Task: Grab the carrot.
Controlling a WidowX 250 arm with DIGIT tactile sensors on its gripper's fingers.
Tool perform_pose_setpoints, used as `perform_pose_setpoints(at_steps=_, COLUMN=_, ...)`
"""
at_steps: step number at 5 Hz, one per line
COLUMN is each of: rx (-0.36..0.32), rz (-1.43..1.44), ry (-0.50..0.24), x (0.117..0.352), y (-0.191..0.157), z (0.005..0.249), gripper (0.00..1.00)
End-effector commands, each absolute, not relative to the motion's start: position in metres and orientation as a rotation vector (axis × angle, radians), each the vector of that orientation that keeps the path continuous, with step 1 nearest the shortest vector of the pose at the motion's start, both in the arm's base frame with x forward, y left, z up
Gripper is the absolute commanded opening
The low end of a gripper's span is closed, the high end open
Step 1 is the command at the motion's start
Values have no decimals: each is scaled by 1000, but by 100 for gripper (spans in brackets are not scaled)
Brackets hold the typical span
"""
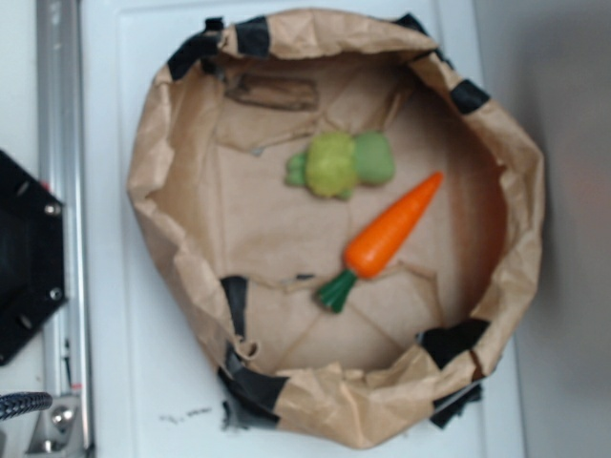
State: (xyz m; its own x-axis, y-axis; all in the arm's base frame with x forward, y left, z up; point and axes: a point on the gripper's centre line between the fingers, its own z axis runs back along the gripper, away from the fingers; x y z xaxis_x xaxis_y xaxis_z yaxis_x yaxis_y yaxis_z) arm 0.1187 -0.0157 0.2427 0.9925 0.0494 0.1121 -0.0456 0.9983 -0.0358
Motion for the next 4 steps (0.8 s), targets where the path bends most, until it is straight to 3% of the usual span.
perform_pose_setpoints(at_steps=1, rx=-33, rz=48, ry=-113, x=119, y=-16, z=243, gripper=100)
perform_pose_setpoints(at_steps=2, rx=-91, rz=155, ry=-206, x=169, y=1, z=198, gripper=100)
perform_pose_setpoints(at_steps=3, rx=-130, rz=262, ry=-262, x=219, y=-2, z=180, gripper=100)
perform_pose_setpoints(at_steps=4, rx=-124, rz=357, ry=-259, x=266, y=-4, z=145, gripper=100)
